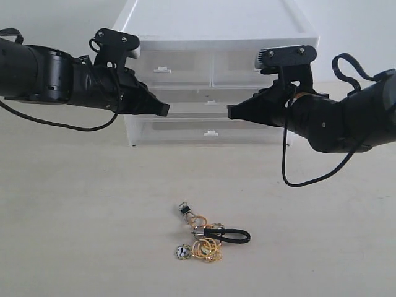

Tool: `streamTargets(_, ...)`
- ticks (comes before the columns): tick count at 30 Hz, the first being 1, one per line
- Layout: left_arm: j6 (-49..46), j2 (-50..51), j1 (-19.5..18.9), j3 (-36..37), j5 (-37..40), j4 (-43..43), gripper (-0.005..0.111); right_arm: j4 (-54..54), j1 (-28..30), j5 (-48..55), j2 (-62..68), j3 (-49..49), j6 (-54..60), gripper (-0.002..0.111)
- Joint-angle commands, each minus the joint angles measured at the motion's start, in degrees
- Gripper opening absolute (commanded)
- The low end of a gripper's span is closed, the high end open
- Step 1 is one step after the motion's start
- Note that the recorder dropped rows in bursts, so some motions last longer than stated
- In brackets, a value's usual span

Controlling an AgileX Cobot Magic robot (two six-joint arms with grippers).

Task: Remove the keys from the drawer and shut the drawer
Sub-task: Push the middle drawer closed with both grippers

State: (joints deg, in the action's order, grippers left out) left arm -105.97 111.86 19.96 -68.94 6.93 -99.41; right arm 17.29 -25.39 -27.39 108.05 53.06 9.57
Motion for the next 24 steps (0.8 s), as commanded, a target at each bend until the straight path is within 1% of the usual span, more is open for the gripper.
streamTargets(1, -0.3, 1.5, 0.0, -1.8, -0.8, -0.5, 0.004, -0.1, 0.3, -1.5, 0.0, 0.3, -0.2, 0.000)
streamTargets(6, -0.3, 1.5, 0.0, -2.1, -0.9, -0.5, 0.004, -0.1, 0.3, -3.2, 0.7, 0.4, -0.1, 0.000)
streamTargets(11, -0.2, 1.1, 0.0, -1.4, -1.1, -0.5, 0.004, -0.1, 0.3, -1.6, 1.7, 1.0, 0.2, 0.000)
streamTargets(18, 0.1, -4.6, 0.0, 5.1, -1.5, -0.5, 0.004, -0.1, 0.3, 2.8, -1.0, 0.1, 1.6, 0.000)
streamTargets(24, 2.2, -12.2, 0.0, 11.9, -0.6, -0.5, 0.004, 0.1, 0.3, 0.6, -6.0, -6.3, 1.4, 0.000)
